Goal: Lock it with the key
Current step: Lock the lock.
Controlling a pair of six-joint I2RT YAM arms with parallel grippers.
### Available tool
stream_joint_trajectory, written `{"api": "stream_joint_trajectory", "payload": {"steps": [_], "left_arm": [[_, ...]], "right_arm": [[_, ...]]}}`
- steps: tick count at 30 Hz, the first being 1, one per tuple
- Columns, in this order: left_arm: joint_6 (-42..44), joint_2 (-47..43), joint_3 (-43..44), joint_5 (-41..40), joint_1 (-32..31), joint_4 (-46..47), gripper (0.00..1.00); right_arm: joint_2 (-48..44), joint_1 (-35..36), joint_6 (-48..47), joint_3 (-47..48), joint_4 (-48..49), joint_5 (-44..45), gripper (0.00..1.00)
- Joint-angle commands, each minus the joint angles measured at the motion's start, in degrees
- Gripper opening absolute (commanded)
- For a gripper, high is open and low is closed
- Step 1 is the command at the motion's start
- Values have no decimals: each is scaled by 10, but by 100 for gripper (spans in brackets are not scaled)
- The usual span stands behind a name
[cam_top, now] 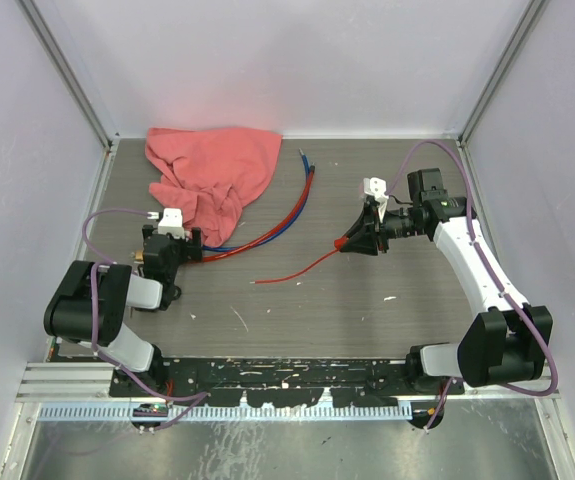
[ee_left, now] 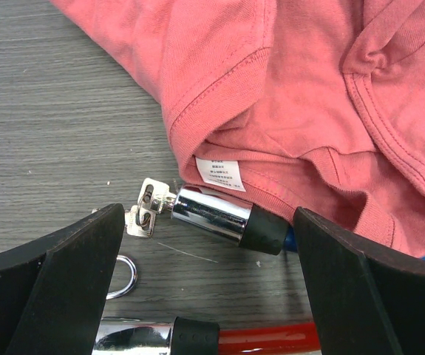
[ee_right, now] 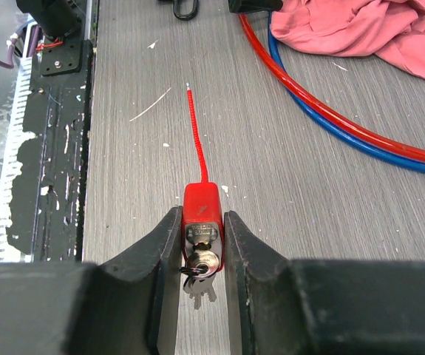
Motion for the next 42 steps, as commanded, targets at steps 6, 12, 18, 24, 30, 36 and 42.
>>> {"api": "stream_joint_trajectory", "payload": {"steps": [6,12,18,24,30,36,42], "left_arm": [[-2,-15,15,6,6,21,98],[-2,-15,16,6,5,19,98],[-2,-15,16,6,6,19,98],[-2,-15,15,7,6,20,98],[-2,-15,16,6,6,20,98],[-3,-15,15,7,6,19,98],[-25,-16,31,2,25,-7,98]], "right_arm": [[-4,-1,-7,9,4,-19,1],[-3,-1,-6,9,3,-20,1],[-6,-1,-6,9,2,-18,1],[-8,-1,-7,9,2,-16,1],[-8,-1,-11,12,-2,-21,1],[-18,-1,-13,10,-5,-42,1],[-35,-1,-7,17,-5,-51,1]]}}
